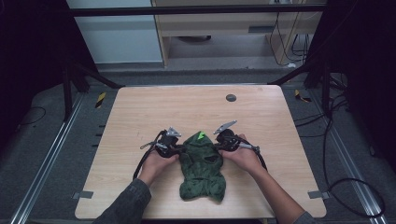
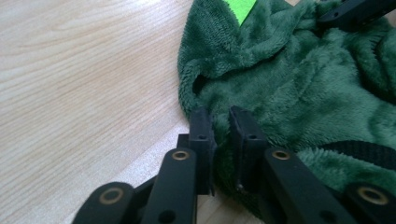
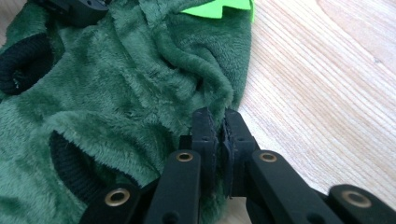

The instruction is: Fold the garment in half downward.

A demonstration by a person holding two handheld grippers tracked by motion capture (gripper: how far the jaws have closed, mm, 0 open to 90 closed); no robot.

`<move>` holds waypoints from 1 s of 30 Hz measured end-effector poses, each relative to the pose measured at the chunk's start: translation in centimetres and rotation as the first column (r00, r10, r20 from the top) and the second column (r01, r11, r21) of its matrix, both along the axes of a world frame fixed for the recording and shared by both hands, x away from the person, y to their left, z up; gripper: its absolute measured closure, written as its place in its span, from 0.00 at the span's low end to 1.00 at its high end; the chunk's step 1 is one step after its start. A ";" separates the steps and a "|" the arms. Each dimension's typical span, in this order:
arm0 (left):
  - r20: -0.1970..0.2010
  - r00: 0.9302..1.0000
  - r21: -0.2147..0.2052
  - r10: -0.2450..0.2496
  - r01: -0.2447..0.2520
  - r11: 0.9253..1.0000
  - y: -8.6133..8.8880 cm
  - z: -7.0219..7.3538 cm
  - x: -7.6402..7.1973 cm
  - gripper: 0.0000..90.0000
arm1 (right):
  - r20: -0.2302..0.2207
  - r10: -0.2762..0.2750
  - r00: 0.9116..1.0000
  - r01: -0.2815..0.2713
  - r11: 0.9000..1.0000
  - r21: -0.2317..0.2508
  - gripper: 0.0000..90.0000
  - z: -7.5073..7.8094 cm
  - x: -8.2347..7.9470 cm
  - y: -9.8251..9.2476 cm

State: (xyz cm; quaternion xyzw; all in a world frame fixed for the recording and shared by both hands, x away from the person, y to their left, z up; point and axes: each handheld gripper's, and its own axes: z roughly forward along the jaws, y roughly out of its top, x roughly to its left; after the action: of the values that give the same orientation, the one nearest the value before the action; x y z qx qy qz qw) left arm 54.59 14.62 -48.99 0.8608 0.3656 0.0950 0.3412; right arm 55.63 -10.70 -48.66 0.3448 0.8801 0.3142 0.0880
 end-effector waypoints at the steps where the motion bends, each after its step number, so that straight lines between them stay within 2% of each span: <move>1: 0.000 1.000 0.000 0.000 0.000 1.000 0.0 0.0 0.0 0.90 | 0.001 0.000 1.000 0.000 1.000 -0.005 0.95 0.1 0.0 0.0; 5: 0.018 1.000 0.033 -0.014 0.014 0.999 0.0 0.8 0.0 0.91 | 0.008 0.006 1.000 -0.006 1.000 0.009 0.95 0.8 0.0 -0.4; 9: 0.031 0.999 0.035 -0.015 0.014 0.999 -0.1 1.3 0.1 0.92 | 0.017 0.007 1.000 -0.008 1.000 0.025 0.95 1.5 0.1 -0.7; 11: 0.045 0.999 0.026 -0.012 0.011 1.000 -0.1 2.0 0.3 0.92 | 0.031 0.005 1.000 -0.006 0.999 0.039 0.95 2.4 0.2 -0.9; 22: 0.098 0.995 0.025 -0.008 0.005 1.000 -0.6 4.4 0.7 0.92 | 0.077 0.005 0.997 -0.008 0.999 0.041 0.95 4.8 0.9 -1.4; 30: 0.123 0.992 0.025 -0.015 0.012 1.000 -0.7 5.6 1.0 0.92 | 0.103 0.006 0.995 -0.010 0.999 0.037 0.95 6.1 1.3 -1.5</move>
State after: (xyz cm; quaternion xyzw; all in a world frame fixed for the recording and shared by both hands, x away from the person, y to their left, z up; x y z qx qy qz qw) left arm 55.57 13.89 -43.38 0.8599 0.3367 0.1499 0.3532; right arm 56.91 -12.20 -42.59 0.3262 0.8699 0.3481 0.1256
